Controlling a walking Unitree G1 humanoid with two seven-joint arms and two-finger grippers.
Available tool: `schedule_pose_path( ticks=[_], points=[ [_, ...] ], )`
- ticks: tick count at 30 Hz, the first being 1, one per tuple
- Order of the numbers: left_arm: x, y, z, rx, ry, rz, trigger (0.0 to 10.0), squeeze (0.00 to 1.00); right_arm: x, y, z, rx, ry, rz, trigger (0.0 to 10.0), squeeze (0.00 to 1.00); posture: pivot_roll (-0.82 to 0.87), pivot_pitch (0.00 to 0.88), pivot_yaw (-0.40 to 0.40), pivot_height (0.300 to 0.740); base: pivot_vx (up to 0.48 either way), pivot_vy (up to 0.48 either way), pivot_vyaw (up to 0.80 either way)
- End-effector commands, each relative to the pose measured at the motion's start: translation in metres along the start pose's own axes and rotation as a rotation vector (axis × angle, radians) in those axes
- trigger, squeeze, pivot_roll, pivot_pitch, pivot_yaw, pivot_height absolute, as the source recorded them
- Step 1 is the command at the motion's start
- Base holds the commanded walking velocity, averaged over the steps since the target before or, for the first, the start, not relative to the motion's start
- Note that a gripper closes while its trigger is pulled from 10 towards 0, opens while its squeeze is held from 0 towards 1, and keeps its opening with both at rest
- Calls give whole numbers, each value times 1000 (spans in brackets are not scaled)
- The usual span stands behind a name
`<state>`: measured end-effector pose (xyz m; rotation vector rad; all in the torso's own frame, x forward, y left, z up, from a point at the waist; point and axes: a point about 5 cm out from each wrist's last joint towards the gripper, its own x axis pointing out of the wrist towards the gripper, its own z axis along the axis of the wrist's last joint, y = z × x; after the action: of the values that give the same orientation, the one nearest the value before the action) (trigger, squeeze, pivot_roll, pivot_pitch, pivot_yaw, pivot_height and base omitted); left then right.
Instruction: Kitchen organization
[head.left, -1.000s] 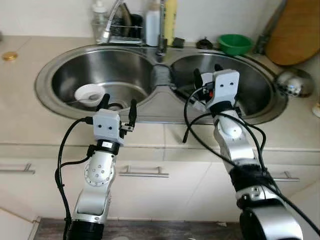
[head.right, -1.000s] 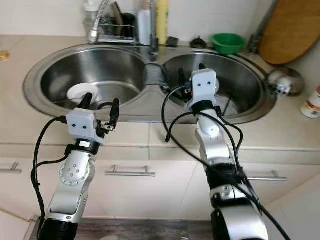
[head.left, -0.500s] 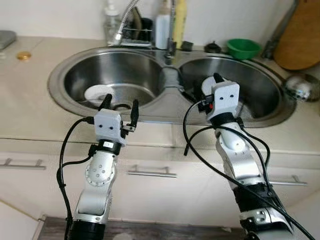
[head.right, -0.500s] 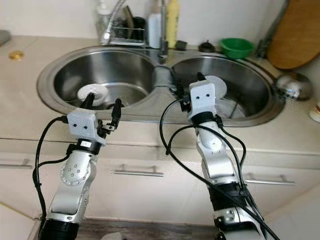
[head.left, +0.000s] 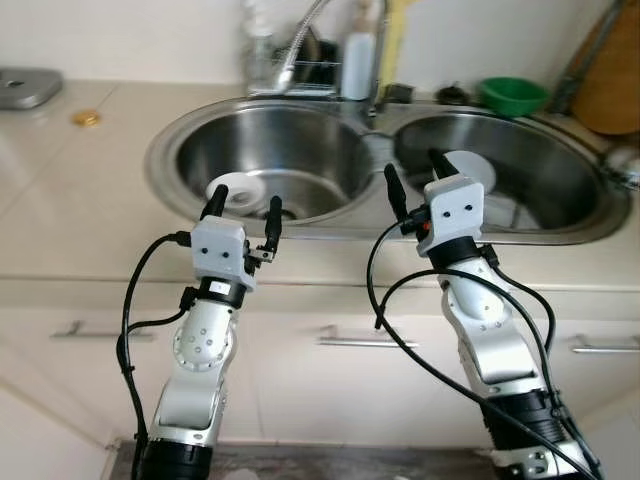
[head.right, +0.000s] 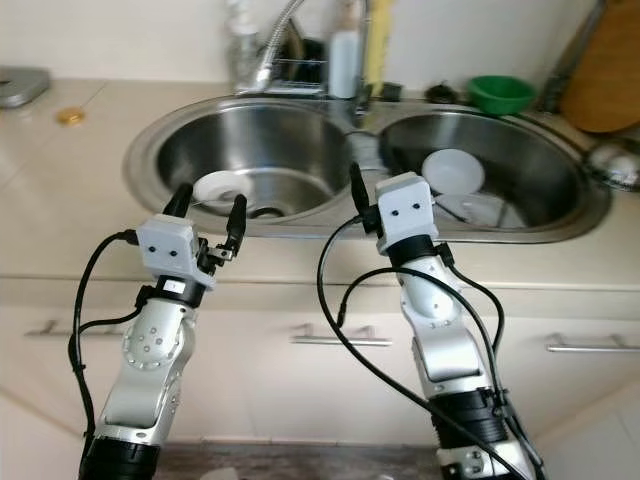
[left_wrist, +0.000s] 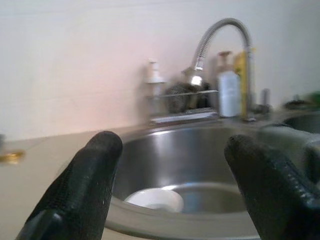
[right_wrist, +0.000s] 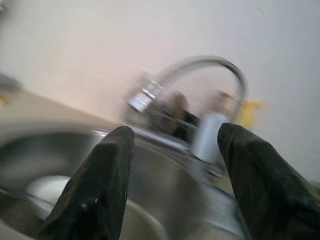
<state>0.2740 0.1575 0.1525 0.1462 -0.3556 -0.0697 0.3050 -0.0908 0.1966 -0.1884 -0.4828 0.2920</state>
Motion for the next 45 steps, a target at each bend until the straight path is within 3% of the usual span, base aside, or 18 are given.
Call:
schedule_pose_path(
  ticks=[1,16,45],
  points=[
    [5,-12,6,-26,-34,-32,10000,0,-5,-18,-2,-26,19,-53,10000,0,61,4,-60,740,0,0,-800],
    [5,-14,8,-6,-49,-44,10000,0,-11,-21,6,-21,-26,-35,10000,0,51,12,-60,740,0,0,-800],
    [6,-15,12,-13,-83,-58,10000,0,-13,-18,12,5,-82,-22,10000,0,48,12,-56,740,0,-480,-800]
  ],
)
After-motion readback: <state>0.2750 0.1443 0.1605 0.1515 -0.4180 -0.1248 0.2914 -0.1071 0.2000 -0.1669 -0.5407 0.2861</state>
